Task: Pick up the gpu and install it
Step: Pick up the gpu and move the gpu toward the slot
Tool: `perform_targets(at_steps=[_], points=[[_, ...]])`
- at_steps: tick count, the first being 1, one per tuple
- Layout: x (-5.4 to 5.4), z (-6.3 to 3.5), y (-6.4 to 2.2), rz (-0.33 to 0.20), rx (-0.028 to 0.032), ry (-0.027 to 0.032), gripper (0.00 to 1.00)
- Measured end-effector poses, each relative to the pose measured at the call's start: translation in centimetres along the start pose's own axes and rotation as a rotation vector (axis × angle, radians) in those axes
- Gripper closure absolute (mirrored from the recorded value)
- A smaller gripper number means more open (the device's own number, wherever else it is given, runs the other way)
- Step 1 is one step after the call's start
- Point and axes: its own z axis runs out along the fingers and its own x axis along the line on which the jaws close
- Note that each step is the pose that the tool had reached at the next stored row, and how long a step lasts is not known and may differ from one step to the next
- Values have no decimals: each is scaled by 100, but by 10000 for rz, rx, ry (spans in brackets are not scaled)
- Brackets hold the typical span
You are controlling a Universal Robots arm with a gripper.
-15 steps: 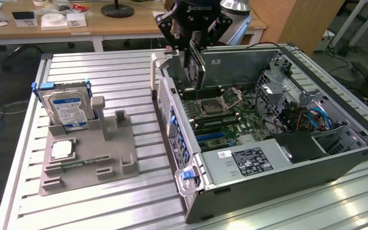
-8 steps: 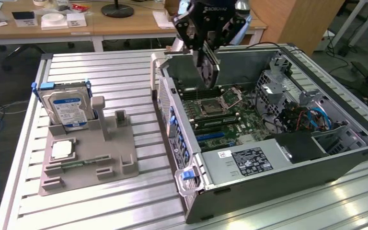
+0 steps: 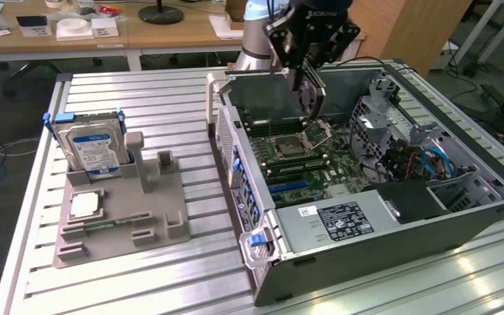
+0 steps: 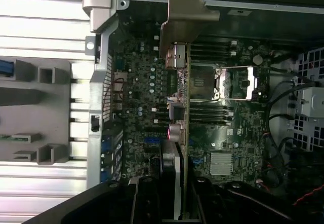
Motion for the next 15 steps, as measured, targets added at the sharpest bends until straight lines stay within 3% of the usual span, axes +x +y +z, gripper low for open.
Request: perform_targets(at_steps=[3, 10, 15], points=[[-119, 7, -3, 4, -1, -1, 72], [-218, 31, -1, 268, 6, -11, 72], [-372, 40, 0, 311, 8, -13, 72]])
